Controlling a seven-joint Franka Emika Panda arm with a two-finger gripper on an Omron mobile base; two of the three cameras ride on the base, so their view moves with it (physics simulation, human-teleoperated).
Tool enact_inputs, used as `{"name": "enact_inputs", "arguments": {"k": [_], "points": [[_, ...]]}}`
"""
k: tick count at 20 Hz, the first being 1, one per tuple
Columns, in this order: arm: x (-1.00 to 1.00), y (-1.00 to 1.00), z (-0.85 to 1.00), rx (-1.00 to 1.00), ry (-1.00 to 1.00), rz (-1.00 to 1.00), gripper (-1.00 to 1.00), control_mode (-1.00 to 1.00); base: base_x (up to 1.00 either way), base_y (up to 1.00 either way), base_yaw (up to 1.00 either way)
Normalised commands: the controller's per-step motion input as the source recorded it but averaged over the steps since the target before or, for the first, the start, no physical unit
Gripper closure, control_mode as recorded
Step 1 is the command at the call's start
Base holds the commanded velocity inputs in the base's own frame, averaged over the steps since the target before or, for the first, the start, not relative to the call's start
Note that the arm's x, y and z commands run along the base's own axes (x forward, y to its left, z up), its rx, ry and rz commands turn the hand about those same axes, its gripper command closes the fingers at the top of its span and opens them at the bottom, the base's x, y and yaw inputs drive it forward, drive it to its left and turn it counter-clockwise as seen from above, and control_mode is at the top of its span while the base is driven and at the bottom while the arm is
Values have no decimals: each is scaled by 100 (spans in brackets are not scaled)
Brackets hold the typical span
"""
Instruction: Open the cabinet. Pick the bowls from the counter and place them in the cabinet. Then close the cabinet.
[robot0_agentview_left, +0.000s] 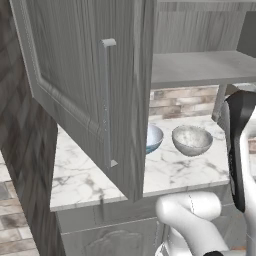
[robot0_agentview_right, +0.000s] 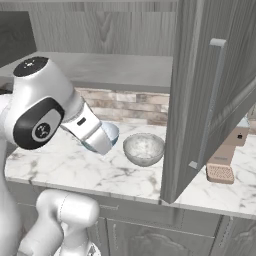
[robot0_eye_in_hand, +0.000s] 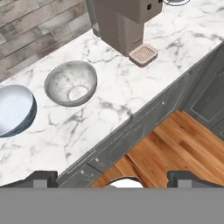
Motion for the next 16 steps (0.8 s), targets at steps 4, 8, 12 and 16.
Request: {"name": "enact_inputs", "arguments": {"k": [4, 8, 12, 16], "points": [[22, -28, -57, 0, 5, 0, -100, -100, 0, 0, 0], [32, -24, -43, 0, 2, 0, -100, -100, 0, 0, 0], [52, -14, -24, 0, 2, 0, -100, -100, 0, 0, 0], [55, -13, -30, 0, 3, 0, -100, -100, 0, 0, 0]]}}
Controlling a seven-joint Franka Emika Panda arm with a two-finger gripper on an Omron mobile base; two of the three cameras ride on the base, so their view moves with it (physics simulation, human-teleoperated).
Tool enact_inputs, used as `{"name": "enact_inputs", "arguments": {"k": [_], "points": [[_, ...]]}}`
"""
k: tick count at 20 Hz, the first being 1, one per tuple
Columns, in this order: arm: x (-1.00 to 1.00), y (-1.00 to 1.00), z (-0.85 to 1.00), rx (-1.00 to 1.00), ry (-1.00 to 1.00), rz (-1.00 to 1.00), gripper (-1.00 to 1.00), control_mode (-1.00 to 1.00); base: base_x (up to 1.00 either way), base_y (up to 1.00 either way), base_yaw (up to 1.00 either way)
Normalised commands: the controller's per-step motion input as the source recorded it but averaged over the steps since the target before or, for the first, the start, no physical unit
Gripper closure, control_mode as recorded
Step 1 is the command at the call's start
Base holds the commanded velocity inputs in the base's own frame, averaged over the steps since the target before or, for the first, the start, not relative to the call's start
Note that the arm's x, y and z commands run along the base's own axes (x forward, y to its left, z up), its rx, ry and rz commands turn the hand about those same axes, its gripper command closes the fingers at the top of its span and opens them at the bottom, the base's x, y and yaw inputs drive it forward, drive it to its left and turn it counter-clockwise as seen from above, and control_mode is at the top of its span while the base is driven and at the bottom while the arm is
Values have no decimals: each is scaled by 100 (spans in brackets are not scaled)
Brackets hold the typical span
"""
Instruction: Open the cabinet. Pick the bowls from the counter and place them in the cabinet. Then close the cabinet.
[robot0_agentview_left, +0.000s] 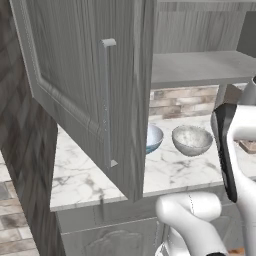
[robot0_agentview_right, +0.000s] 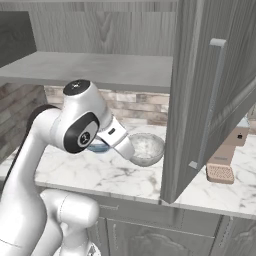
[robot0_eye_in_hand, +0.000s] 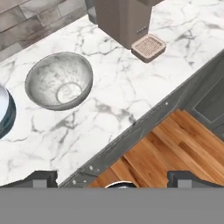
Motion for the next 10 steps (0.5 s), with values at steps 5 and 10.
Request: {"name": "enact_inputs", "arguments": {"k": [5, 10], "points": [[47, -17, -38, 0, 4, 0, -100, -100, 0, 0, 0], [30, -21, -42, 0, 2, 0, -100, -100, 0, 0, 0]]}}
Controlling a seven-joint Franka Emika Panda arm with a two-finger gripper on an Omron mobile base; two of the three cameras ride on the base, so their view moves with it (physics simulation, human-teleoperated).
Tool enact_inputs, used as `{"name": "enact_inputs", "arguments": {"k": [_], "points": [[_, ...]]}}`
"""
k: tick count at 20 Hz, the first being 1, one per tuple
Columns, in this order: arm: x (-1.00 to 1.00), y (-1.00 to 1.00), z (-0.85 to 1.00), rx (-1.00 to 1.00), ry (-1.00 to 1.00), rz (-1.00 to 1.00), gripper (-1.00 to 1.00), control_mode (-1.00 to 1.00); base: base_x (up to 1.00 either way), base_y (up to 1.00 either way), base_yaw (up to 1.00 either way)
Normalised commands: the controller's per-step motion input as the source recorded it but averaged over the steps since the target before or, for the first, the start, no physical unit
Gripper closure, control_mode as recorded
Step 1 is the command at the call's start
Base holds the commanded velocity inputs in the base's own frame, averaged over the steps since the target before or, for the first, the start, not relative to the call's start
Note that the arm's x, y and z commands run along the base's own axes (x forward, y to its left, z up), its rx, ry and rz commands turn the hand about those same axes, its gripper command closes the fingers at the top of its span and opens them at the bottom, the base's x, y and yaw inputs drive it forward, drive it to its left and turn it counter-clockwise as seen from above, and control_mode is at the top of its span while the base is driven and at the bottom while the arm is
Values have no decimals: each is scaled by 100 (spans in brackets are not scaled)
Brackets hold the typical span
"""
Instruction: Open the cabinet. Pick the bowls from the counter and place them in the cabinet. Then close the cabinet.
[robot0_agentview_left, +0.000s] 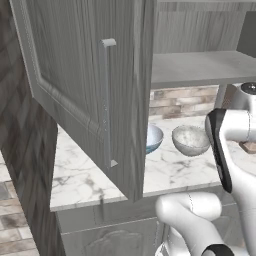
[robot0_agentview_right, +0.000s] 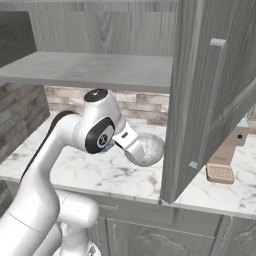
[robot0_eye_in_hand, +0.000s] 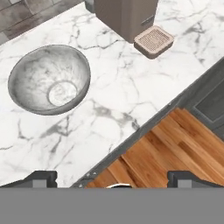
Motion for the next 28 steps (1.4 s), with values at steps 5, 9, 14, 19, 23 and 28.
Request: {"name": "enact_inputs", "arguments": {"k": [5, 9, 14, 19, 23, 28], "points": [[28, -23, -42, 0, 1, 0, -100, -100, 0, 0, 0], [33, -21, -49, 0, 9, 0, -100, -100, 0, 0, 0], [41, -25, -41, 1, 10, 0, -100, -100, 0, 0, 0], [38, -24, -30, 4, 5, 0, -100, -100, 0, 0, 0], [28, -19, -24, 7, 0, 0, -100, -100, 0, 0, 0], [23, -15, -27, 6, 0, 0, -100, -100, 0, 0, 0]]}}
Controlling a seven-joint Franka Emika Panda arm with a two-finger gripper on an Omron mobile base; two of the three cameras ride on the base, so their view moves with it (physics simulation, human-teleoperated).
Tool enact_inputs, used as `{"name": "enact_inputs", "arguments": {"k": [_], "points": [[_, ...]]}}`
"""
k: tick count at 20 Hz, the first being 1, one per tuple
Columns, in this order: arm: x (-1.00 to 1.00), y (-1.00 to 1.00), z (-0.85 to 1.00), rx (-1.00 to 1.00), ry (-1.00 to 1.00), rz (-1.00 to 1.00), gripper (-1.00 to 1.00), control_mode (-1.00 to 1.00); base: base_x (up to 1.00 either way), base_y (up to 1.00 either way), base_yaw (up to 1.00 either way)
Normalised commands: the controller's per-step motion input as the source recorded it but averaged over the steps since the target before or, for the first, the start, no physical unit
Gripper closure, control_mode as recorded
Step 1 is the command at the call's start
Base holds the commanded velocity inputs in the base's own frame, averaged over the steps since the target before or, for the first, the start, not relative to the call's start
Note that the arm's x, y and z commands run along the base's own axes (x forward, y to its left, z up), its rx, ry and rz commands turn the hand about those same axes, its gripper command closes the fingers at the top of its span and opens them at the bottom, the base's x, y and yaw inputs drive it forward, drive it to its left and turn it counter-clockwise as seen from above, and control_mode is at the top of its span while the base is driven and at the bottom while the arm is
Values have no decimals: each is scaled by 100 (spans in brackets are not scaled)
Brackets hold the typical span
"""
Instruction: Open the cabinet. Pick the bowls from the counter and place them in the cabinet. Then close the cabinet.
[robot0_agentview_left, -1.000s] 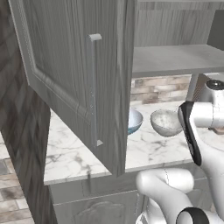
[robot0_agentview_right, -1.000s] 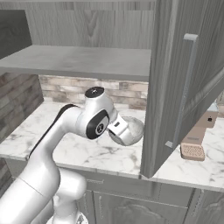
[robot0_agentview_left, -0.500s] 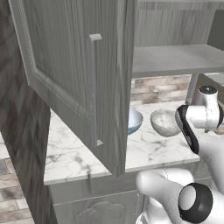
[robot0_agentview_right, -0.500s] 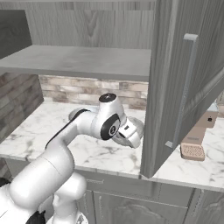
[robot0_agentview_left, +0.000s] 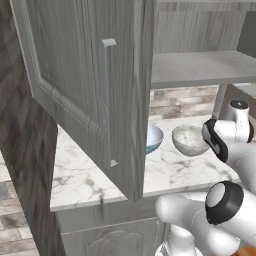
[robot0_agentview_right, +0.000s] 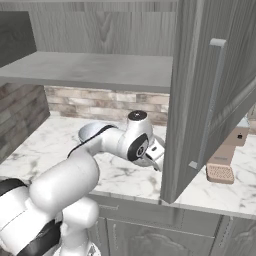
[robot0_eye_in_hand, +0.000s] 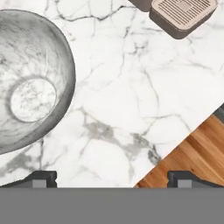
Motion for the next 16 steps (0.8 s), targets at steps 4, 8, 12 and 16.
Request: {"name": "enact_inputs", "arguments": {"k": [4, 8, 12, 16], "points": [[13, -8, -19, 5, 0, 0, -100, -100, 0, 0, 0], [18, -3, -9, 3, 0, 0, -100, -100, 0, 0, 0], [13, 0, -1, 5, 0, 0, -100, -100, 0, 0, 0], [11, 0, -1, 7, -4, 0, -100, -100, 0, 0, 0]]}}
